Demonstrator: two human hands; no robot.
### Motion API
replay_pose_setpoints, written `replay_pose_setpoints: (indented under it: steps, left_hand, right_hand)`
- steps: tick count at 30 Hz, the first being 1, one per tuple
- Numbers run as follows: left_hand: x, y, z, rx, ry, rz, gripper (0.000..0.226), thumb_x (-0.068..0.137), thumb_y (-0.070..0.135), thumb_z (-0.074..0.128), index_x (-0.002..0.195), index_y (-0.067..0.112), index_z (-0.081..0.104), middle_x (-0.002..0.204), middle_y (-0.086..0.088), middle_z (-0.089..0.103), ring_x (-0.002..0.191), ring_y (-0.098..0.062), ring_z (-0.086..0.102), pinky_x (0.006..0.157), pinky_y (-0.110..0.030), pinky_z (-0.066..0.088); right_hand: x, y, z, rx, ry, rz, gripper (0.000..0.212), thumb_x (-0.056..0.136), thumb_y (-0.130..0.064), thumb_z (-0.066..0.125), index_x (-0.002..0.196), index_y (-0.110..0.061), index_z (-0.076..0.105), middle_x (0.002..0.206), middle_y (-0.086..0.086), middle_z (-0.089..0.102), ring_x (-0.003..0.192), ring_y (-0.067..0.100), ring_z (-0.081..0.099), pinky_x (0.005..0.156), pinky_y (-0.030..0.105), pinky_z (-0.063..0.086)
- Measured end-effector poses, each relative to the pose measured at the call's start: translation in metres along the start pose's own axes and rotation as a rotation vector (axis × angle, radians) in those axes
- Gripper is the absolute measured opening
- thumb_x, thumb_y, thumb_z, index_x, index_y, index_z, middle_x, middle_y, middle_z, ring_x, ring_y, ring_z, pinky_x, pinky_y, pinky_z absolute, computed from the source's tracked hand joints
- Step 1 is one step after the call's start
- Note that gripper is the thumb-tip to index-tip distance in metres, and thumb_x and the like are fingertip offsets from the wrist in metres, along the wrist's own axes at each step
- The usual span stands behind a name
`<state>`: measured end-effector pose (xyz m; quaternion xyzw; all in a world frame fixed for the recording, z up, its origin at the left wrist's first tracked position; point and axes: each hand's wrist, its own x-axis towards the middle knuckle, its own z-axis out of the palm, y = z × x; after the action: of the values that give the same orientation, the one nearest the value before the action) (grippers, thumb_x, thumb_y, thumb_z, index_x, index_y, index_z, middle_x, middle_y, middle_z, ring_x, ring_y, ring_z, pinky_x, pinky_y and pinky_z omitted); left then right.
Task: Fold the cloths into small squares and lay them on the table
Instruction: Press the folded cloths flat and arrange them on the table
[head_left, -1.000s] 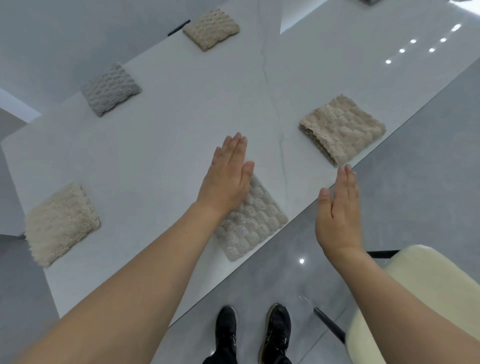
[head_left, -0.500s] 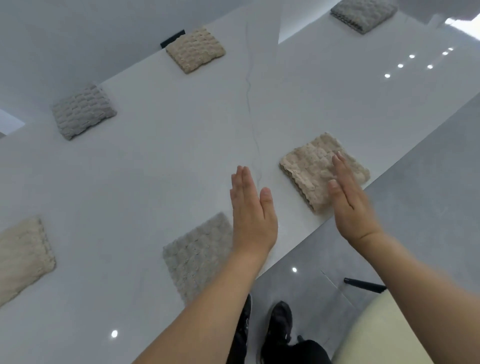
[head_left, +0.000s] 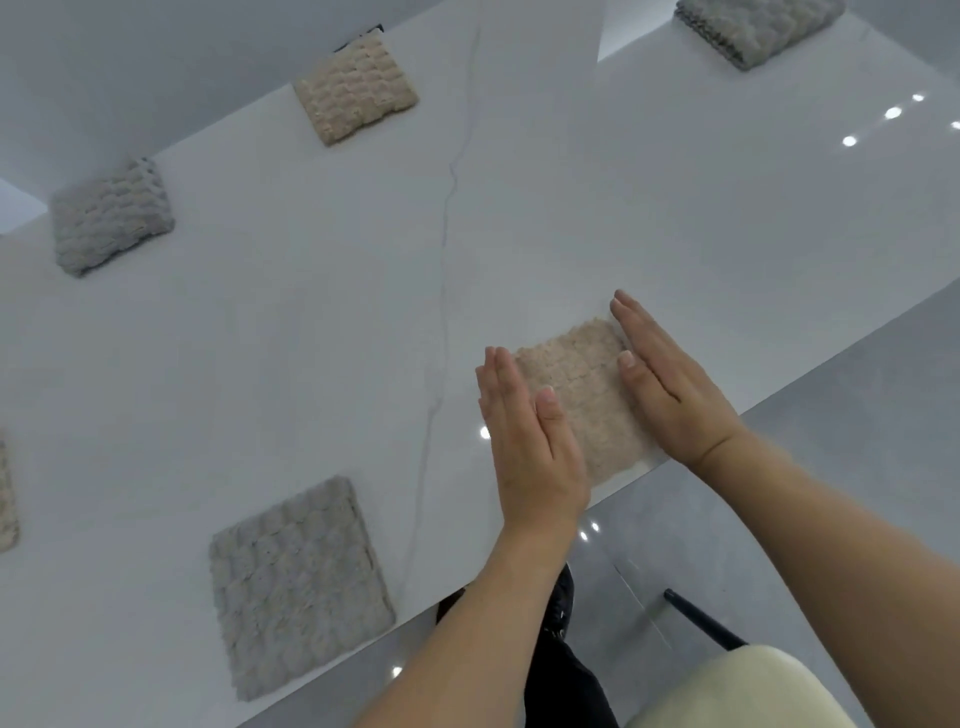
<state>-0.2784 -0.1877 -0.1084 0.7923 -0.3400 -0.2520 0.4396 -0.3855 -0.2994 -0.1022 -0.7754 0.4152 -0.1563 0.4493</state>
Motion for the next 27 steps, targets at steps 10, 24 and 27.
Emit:
replay_pose_setpoints:
  steps: [10, 24, 27]
  left_hand:
    - [0.005, -0.009, 0.016, 0.211, 0.043, -0.006, 0.059, 0.103, 0.041, 0.017, 0.156, 0.014, 0.009, 0.164, 0.005, 0.005, 0.149, -0.004, -0.01, 0.123, -0.033, -0.001]
    - [0.007, -0.022, 0.006, 0.591, 0.008, -0.022, 0.063, 0.1, 0.042, 0.007, 0.157, 0.015, 0.007, 0.164, 0.002, 0.004, 0.15, -0.012, -0.007, 0.121, -0.037, -0.009]
    - [0.011, -0.037, -0.019, 0.721, -0.032, 0.034, 0.064, 0.1, 0.043, 0.005, 0.156, 0.013, 0.007, 0.164, 0.0, 0.003, 0.15, -0.013, -0.007, 0.12, -0.038, -0.011]
  right_hand:
    - [0.013, 0.011, 0.01, -0.143, -0.06, -0.111, 0.062, 0.098, -0.044, 0.019, 0.152, -0.015, 0.023, 0.157, -0.01, 0.013, 0.145, -0.002, 0.006, 0.12, 0.021, 0.002]
    - [0.005, 0.025, 0.01, -0.622, -0.055, -0.044, 0.062, 0.099, -0.047, 0.004, 0.155, -0.02, 0.007, 0.161, -0.008, 0.001, 0.147, 0.004, -0.008, 0.119, 0.031, -0.01]
    - [-0.005, 0.038, -0.003, -0.674, -0.001, 0.038, 0.063, 0.099, -0.047, 0.004, 0.155, -0.02, 0.01, 0.162, -0.007, 0.003, 0.148, 0.007, -0.006, 0.12, 0.033, -0.008]
